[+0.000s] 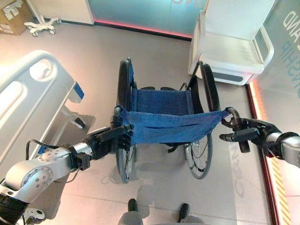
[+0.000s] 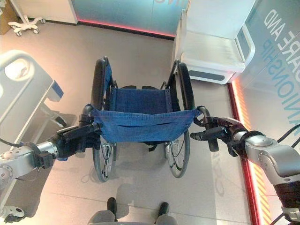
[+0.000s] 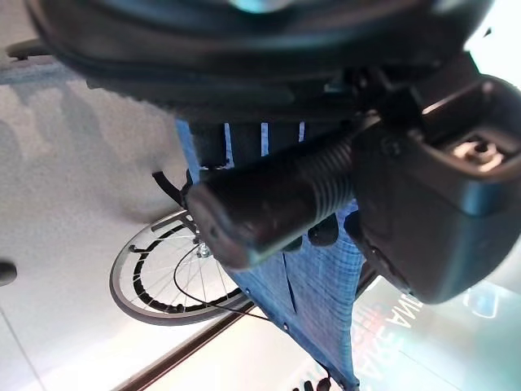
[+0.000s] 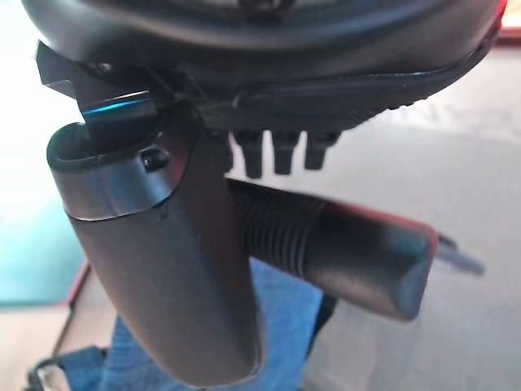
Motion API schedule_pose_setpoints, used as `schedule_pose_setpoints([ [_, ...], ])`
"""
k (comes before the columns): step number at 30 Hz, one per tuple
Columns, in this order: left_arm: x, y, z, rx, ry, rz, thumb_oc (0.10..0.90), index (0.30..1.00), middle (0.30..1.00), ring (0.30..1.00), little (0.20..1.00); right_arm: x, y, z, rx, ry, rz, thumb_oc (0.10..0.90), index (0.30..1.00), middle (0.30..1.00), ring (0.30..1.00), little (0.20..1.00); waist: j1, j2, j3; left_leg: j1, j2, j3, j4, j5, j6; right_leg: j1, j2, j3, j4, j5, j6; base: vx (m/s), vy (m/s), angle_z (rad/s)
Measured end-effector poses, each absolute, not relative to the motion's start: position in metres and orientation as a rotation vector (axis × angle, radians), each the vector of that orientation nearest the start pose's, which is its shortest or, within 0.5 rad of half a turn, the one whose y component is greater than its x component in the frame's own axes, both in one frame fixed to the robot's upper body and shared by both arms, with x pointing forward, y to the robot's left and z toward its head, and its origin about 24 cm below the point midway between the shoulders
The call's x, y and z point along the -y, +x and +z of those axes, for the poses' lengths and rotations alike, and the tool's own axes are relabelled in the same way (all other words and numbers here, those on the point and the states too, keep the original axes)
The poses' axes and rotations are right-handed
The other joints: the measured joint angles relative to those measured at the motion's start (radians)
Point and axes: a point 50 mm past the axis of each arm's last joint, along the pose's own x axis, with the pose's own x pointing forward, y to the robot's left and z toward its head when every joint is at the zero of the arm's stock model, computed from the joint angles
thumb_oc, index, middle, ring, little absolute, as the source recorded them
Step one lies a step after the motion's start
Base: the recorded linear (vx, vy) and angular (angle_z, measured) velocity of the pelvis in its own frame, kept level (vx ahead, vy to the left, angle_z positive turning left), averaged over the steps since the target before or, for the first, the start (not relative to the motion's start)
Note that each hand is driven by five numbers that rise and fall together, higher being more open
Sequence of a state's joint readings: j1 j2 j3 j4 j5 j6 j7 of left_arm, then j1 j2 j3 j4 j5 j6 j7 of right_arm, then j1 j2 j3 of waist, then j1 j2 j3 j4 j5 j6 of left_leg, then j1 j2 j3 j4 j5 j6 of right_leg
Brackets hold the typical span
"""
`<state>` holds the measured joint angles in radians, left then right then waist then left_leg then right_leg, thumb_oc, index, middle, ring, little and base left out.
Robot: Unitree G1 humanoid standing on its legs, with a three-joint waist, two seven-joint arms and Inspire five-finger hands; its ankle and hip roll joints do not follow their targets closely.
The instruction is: Push the wheelchair next to the bed
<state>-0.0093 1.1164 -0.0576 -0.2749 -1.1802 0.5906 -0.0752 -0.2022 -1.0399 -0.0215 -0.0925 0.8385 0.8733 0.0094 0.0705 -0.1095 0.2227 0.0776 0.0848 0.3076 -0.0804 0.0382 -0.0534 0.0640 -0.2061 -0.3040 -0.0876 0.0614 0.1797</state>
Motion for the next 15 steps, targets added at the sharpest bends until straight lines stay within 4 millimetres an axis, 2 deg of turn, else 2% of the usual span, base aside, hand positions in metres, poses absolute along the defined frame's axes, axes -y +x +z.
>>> schedule_pose_setpoints([
  [6, -0.252, 0.235, 0.121, -0.515, 0.003, -0.356, 0.400, 0.300, 0.300, 0.300, 0.300, 0.293, 0.264, 0.129, -0.574, -0.161, 0.008, 0.400, 0.300, 0.300, 0.300, 0.300, -0.002, -0.001, 0.000, 0.002, 0.000, 0.000, 0.000, 0.000, 0.000, 0.000, 0.000, 0.001, 0.000, 0.000, 0.000, 0.00, 0.000, 0.00],
  [15, -0.251, 0.235, 0.121, -0.513, 0.015, -0.374, 0.400, 0.300, 0.300, 0.300, 0.300, 0.287, 0.270, 0.133, -0.525, -0.193, -0.068, 0.400, 0.300, 0.300, 0.300, 0.300, -0.003, 0.005, 0.003, 0.002, 0.000, -0.001, 0.002, 0.000, 0.000, 0.000, 0.000, 0.000, 0.000, 0.000, 0.001, 0.00, 0.000, 0.00],
])
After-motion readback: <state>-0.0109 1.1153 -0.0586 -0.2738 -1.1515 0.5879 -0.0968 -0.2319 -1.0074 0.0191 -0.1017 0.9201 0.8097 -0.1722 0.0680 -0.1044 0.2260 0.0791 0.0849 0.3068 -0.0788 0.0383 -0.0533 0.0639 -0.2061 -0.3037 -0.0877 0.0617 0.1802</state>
